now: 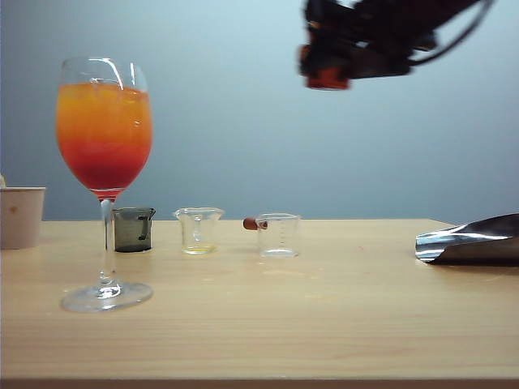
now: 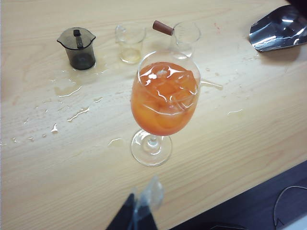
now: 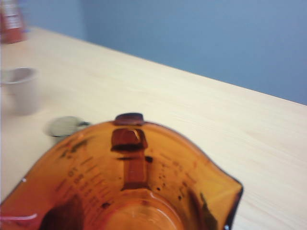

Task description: Pick up the fourth measuring cup from the left, pour the grenadine inside into the goblet, and finally put the measuring cup back in its original place.

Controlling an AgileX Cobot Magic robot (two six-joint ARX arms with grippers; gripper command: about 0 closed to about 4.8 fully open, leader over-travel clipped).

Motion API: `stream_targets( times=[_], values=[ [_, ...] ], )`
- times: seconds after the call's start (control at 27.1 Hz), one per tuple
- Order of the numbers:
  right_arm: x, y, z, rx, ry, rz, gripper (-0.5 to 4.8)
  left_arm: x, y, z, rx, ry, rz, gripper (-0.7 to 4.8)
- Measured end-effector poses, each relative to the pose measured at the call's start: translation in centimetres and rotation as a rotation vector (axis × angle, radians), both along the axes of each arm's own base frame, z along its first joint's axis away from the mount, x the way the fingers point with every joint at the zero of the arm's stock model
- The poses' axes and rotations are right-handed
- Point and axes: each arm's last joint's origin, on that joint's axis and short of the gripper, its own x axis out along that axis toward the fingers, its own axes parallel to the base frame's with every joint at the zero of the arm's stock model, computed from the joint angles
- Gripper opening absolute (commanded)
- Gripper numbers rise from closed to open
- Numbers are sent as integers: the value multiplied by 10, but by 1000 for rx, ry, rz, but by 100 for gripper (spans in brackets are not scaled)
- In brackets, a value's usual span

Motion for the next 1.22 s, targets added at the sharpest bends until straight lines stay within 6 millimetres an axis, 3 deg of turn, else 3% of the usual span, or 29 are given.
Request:
stream_targets(
  times=[0.18,0.33,0.55,0.66,0.89,1.22],
  values=[
    [3,-30,-24,-21,43,-144,156,0,0,0,0,-1,0,-5],
    [13,-37,-40,-46,86,-195,156,0,0,0,1,1,0,-5],
    [40,-31,-80,-35,113,-222,156,0,0,0,0,0,0,-4],
    [56,-25,-105,-2,47,-253,156,0,0,0,0,0,0,-4],
    [74,-21,-149,4,18,-319,156,0,0,0,0,1,0,-5],
    [113,-8,-160,17,-3,-330,156,0,0,0,0,0,0,-4]
  ],
)
